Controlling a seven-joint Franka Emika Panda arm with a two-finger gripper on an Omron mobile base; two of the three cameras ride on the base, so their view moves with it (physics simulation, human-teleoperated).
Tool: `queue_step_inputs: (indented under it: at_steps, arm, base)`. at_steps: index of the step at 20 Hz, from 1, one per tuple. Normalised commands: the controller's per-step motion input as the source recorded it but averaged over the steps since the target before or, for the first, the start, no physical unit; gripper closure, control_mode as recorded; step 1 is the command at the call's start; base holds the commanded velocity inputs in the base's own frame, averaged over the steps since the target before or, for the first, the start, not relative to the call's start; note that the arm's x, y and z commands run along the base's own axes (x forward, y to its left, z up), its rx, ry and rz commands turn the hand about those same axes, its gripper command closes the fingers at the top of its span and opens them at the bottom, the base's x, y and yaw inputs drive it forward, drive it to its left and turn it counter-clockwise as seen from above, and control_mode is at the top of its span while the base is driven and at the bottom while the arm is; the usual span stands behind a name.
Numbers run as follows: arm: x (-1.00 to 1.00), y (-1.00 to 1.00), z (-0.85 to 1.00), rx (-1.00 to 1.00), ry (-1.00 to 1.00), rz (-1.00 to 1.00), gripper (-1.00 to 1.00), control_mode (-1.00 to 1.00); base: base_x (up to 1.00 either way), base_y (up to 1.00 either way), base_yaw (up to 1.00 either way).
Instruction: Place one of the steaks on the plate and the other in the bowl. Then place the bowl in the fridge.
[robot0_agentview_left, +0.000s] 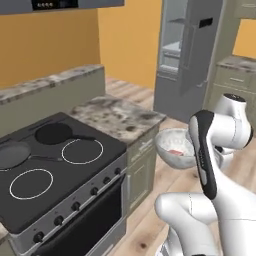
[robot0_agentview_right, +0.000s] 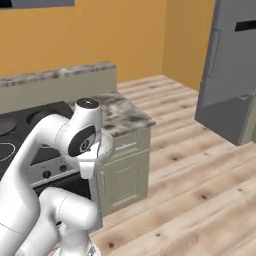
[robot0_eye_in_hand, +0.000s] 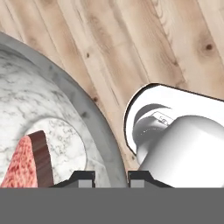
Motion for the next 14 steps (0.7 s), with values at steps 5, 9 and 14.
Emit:
queue_step_inputs:
  at_steps: [5, 9, 14]
  arm:
    - [0.0, 0.0, 0.0, 0.0, 0.0, 0.0, 1.0, 1.0]
    - [0.0, 0.0, 0.0, 0.0, 0.0, 0.0, 1.0, 1.0]
    - [0.0, 0.0, 0.0, 0.0, 0.0, 0.0, 1.0, 1.0]
  base:
    - [0.08, -1.0, 0.36]
    - [0.37, -0.99, 0.04]
    - [0.4, -0.97, 0.42]
